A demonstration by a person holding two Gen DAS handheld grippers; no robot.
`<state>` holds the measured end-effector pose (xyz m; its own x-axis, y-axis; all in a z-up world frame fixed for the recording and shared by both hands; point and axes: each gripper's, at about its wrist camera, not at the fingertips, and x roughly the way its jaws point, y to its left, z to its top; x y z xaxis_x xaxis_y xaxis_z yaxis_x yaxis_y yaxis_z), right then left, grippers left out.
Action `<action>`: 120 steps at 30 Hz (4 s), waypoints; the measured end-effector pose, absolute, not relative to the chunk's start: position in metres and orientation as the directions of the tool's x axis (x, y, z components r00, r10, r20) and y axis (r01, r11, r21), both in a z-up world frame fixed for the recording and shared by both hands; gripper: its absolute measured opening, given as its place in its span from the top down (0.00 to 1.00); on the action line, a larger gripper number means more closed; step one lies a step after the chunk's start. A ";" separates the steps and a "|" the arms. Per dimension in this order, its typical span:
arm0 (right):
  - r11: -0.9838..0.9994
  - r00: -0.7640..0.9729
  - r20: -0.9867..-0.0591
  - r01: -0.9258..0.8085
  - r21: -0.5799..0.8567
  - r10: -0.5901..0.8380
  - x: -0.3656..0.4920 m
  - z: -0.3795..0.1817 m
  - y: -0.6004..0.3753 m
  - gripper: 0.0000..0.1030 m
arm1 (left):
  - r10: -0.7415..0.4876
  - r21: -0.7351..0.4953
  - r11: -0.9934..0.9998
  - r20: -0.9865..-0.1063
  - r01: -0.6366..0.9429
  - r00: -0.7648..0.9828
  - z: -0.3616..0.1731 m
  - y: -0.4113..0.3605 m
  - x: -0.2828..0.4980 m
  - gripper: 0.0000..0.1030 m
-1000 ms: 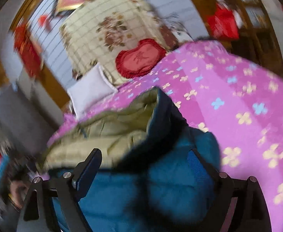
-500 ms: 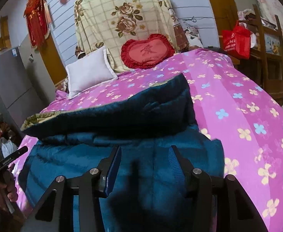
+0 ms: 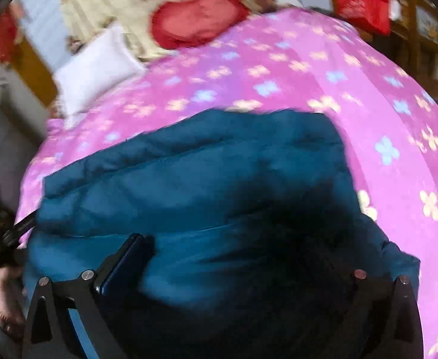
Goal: Fold large clothes
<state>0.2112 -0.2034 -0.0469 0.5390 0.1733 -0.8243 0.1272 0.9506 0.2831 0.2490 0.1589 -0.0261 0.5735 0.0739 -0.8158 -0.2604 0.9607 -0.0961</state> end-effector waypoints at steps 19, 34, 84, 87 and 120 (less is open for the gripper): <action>0.980 0.790 -0.585 -0.106 0.165 0.184 0.090 0.022 -0.171 0.12 | -0.124 -0.149 0.988 -0.666 0.031 0.735 0.039 0.111 0.102 0.23; 0.976 0.770 -0.626 0.017 0.217 0.126 0.066 -0.003 -0.220 0.01 | -0.068 -0.130 0.991 -0.742 -0.043 0.666 0.024 0.147 0.102 0.08; 0.818 0.682 -0.630 0.081 0.570 0.372 0.024 -0.047 -0.384 0.47 | -0.188 -0.196 0.979 -0.762 0.056 0.620 -0.003 0.104 0.118 0.54; 0.784 0.737 -0.594 0.143 0.604 0.323 0.007 -0.022 -0.395 0.45 | -0.174 -0.204 0.978 -0.717 0.035 0.675 0.024 0.119 0.095 0.50; 0.977 0.831 -0.529 0.214 0.019 -0.171 -0.302 0.095 -0.115 0.00 | -0.298 -0.072 0.944 -0.609 0.323 0.735 0.115 0.005 -0.220 0.00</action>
<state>-0.3023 -0.1152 0.0954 0.8311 -0.1715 -0.5291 0.2139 0.9767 0.0195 -0.2199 0.0047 0.1151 0.7352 -0.2978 -0.6090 0.3228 0.9437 -0.0718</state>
